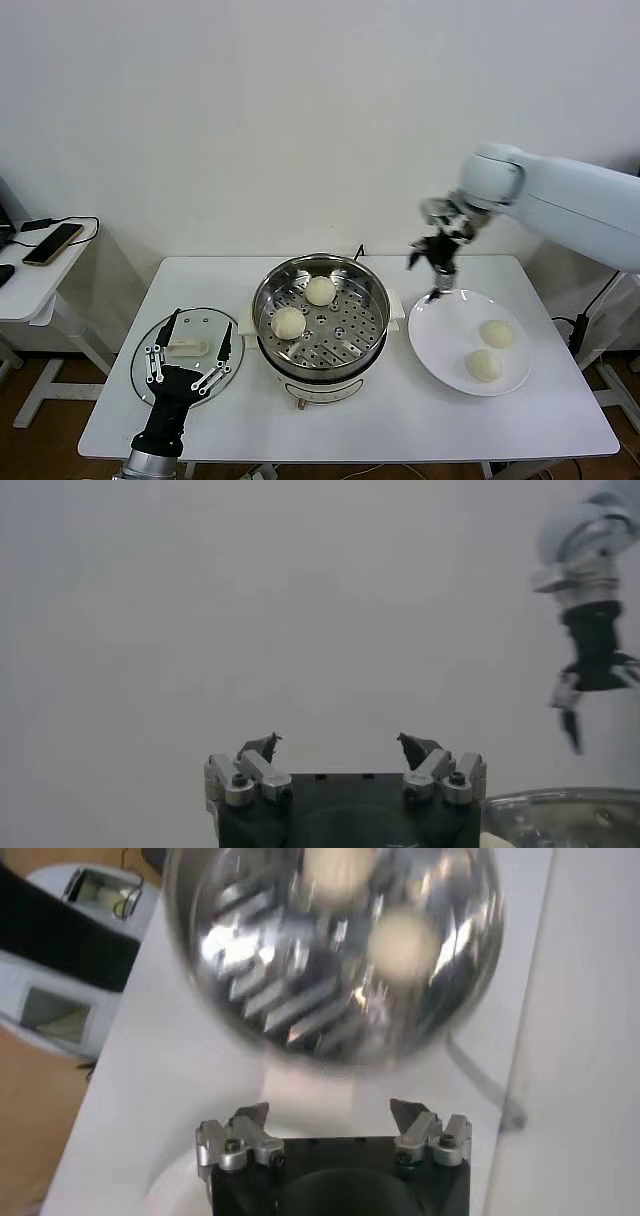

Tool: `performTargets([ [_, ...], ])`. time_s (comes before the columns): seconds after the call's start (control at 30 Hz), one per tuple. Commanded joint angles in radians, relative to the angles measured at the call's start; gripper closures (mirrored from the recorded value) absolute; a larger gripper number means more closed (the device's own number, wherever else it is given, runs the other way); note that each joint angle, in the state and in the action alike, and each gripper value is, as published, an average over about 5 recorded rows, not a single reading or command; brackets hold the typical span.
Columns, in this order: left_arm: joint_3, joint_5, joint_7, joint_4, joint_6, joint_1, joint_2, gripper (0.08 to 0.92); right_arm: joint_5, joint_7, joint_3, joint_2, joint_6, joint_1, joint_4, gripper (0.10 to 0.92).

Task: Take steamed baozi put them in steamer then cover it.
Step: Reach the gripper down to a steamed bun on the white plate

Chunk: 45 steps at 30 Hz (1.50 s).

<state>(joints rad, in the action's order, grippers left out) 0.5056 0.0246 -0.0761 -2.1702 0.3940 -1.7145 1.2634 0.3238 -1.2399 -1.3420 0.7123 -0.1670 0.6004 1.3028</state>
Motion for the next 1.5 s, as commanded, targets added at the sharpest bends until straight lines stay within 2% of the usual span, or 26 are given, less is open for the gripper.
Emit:
performTargets([
  [0.03,0.0,0.004,0.0,-0.003,-0.002,-0.003,0.003,0.177,-0.199,-0.036,0.131,-0.188,0.079,-0.265,-0.073,0.203],
  [0.47,0.011,0.007,0.0,0.012,0.001,-0.012,0.005,0.177,-0.316,0.004,0.257,-0.102,0.078,-0.477,-0.159,0.203],
  [0.93,0.012,0.006,-0.003,0.019,0.003,-0.008,0.006,0.177,-0.327,0.049,0.275,-0.077,0.071,-0.504,-0.181,0.205],
  [1.27,0.016,0.005,-0.005,0.019,0.003,-0.006,0.006,0.177,-0.32,0.077,0.286,-0.079,0.068,-0.511,-0.169,0.307],
  [1.5,0.009,0.004,-0.006,0.014,0.004,-0.005,0.001,0.177,-0.318,0.048,0.265,-0.105,0.099,-0.376,-0.097,0.337],
])
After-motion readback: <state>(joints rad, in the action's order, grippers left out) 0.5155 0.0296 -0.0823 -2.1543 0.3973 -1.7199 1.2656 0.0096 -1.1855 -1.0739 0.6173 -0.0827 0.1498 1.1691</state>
